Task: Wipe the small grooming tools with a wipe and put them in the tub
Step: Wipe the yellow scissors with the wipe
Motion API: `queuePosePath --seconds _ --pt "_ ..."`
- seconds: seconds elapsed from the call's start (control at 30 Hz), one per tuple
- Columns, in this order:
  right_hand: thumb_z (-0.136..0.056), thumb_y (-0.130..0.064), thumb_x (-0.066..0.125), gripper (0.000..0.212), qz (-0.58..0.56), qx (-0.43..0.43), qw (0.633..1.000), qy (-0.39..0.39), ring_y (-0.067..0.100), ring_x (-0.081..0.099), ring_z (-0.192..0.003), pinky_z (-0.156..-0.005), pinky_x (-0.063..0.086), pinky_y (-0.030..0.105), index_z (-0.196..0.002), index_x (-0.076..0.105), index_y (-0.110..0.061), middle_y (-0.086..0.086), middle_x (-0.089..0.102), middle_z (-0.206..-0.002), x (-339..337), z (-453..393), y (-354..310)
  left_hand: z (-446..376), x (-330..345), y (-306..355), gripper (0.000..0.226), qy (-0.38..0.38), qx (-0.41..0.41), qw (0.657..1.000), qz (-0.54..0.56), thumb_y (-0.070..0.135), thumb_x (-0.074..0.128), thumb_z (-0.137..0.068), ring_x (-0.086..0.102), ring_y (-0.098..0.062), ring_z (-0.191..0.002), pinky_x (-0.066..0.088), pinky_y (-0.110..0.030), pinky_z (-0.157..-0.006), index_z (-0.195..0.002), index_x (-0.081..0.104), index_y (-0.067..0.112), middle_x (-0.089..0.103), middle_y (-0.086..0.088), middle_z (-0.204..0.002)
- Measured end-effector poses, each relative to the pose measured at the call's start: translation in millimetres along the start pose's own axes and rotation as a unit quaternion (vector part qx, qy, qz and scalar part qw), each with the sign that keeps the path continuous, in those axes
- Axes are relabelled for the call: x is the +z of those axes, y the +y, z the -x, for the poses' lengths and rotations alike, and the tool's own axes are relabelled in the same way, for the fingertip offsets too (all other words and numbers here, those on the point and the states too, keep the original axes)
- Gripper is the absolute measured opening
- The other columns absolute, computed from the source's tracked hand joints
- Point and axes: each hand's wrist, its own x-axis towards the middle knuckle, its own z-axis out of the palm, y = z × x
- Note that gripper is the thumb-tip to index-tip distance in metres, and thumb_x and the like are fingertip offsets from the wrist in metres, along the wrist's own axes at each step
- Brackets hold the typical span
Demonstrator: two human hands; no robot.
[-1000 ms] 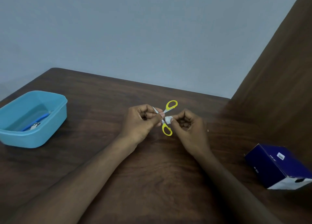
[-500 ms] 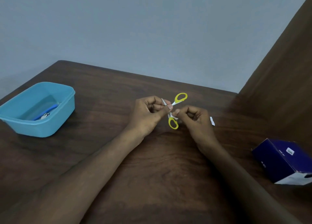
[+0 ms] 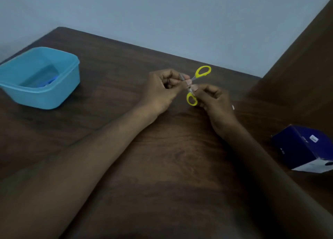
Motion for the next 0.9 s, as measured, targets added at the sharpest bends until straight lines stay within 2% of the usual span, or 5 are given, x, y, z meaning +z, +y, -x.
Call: queuePosePath --seconds 0.13,0.23,0.47,0.63,0.9 --pt "-0.095 -0.023 0.078 0.008 0.039 -0.004 0.997 0.063 0.016 0.07 -0.09 -0.081 0.053 0.034 -0.095 0.086 -0.021 0.001 0.083 -0.094 -12.2 -3.1 1.9 -1.7 1.1 0.7 0.012 0.021 -0.011 1.0 0.009 0.003 0.083 -0.089 0.07 0.004 -0.07 0.053 -0.014 -0.069 -0.083 0.073 0.006 0.079 0.003 -0.094" --pt "-0.097 -0.024 0.077 0.014 0.14 -0.037 0.989 0.0 0.008 0.074 -0.09 -0.083 0.056 0.03 -0.101 0.085 -0.014 0.001 0.084 -0.095 -13.6 2.3 0.7 -2.4 -0.3 -1.7 0.011 0.016 -0.008 1.0 0.009 0.005 0.084 -0.089 0.071 -0.001 -0.074 0.052 -0.015 -0.069 -0.083 0.075 0.008 0.08 0.005 -0.093" --pt "-0.1 -0.016 0.072 0.012 0.072 -0.052 0.995 0.045 0.0 0.071 -0.084 -0.078 0.052 0.02 -0.105 0.083 -0.015 -0.003 0.082 -0.094 -14.4 -1.6 -2.2 -1.8 -0.5 -0.6 0.019 0.004 -0.01 1.0 0.013 0.01 0.084 -0.091 0.07 -0.002 -0.074 0.05 -0.022 -0.071 -0.077 0.073 0.019 0.081 0.005 -0.093" --pt "-0.098 -0.026 0.076 0.016 0.163 -0.053 0.985 -0.028 0.01 0.075 -0.095 -0.085 0.057 0.036 -0.102 0.086 -0.015 -0.001 0.084 -0.099 -14.2 4.0 1.8 -1.6 -1.3 -1.1 0.018 0.001 -0.003 1.0 0.012 0.01 0.084 -0.091 0.071 -0.002 -0.075 0.052 -0.021 -0.073 -0.079 0.074 0.019 0.081 0.0 -0.095" --pt "-0.097 -0.024 0.078 0.01 0.184 -0.067 0.98 -0.032 0.006 0.071 -0.09 -0.079 0.054 0.033 -0.101 0.086 -0.018 -0.008 0.083 -0.097 -14.6 4.8 -3.0 -3.3 -3.5 -2.7 0.012 0.022 -0.006 0.999 0.023 0.012 0.083 -0.092 0.073 -0.006 -0.079 0.055 -0.027 -0.079 -0.084 0.076 0.016 0.082 0.003 -0.094"
